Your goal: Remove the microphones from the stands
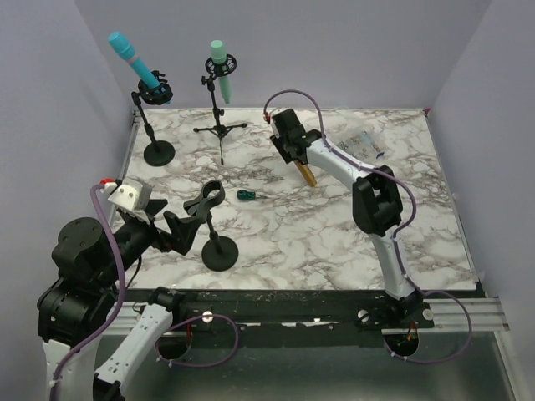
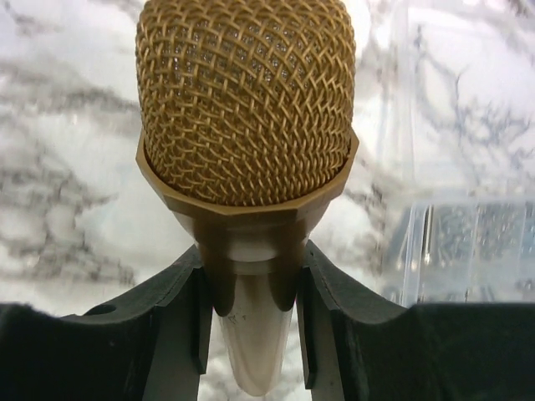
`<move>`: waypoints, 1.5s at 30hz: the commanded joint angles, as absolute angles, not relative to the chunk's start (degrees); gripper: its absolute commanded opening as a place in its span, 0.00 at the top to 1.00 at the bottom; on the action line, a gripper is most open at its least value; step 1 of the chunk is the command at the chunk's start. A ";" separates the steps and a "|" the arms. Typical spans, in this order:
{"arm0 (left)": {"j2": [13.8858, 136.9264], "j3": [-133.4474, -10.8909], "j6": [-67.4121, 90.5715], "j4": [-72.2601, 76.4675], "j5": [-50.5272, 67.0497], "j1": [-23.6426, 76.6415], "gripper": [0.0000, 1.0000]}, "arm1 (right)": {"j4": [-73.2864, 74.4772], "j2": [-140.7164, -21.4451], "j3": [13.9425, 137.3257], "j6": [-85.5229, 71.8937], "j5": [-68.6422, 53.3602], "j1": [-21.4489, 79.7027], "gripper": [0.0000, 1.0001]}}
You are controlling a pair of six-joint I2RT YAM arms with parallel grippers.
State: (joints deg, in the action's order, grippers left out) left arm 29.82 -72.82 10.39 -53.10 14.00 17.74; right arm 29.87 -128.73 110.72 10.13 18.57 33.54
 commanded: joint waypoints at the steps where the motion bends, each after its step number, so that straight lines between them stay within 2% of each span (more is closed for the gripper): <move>1: 30.12 -75.63 9.14 -55.53 13.38 17.80 0.01 | 26.93 -136.91 121.13 14.60 22.45 31.65 0.99; 5: 30.23 -76.83 9.10 -56.44 12.73 17.76 0.01 | 26.26 -144.32 131.02 14.48 21.72 29.65 0.99; 15: 30.75 -76.96 8.79 -56.69 11.51 17.84 0.01 | 21.42 -153.61 137.21 17.50 20.02 29.17 0.99; 18: 31.02 -77.30 8.79 -56.86 11.34 17.84 0.01 | 20.54 -153.96 136.94 16.69 18.95 29.18 0.89; 22: 31.08 -77.97 8.79 -57.21 11.16 17.84 0.01 | 20.04 -154.85 137.11 16.48 18.63 29.16 0.88; 24: 31.02 -78.10 8.83 -57.43 11.07 17.84 0.01 | 20.00 -155.20 137.02 16.35 18.60 29.14 0.82; 27: 30.73 -78.16 9.14 -57.82 11.12 17.84 0.01 | 19.95 -155.26 136.61 16.22 18.42 29.12 0.65; 34: 29.53 -78.14 10.88 -58.09 11.69 17.84 0.01 | 20.89 -155.05 135.86 15.71 15.76 28.92 0.40; 42: 28.22 -78.73 13.32 -59.06 12.83 17.84 0.01 | 22.53 -155.07 135.17 14.22 12.94 28.39 0.34; 45: 27.98 -79.00 14.18 -59.08 13.37 17.84 0.01 | 23.47 -154.78 135.16 13.99 12.39 28.39 0.29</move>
